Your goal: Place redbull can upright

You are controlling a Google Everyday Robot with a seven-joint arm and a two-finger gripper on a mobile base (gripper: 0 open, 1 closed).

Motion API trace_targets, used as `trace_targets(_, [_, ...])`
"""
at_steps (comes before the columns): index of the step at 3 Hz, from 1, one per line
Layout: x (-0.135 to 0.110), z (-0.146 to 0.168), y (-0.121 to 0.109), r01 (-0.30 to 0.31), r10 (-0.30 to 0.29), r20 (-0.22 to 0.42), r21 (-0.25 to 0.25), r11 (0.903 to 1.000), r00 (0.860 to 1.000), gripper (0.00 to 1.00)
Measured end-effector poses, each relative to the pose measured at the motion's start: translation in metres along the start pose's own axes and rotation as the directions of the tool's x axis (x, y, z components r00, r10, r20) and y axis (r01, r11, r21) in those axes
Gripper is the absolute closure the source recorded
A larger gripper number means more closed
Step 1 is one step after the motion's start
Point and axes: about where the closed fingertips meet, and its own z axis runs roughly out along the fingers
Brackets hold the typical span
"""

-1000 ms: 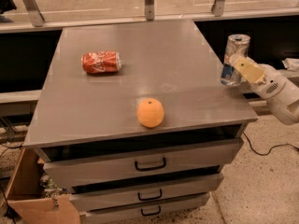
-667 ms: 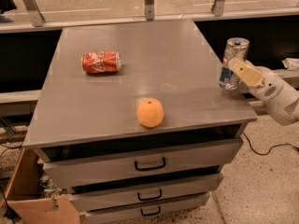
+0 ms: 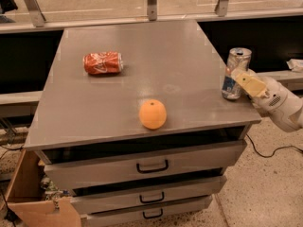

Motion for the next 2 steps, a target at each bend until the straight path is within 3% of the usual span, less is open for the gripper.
trace_targets(1, [0.004, -0.014, 0.002, -0.008, 0.008, 0.000, 0.002, 1.0000, 1.000, 0.11])
trace_targets(2, [0.002, -0.026, 0.006, -0.010, 0.010, 0.003, 0.015, 0.9998, 1.000, 0.00])
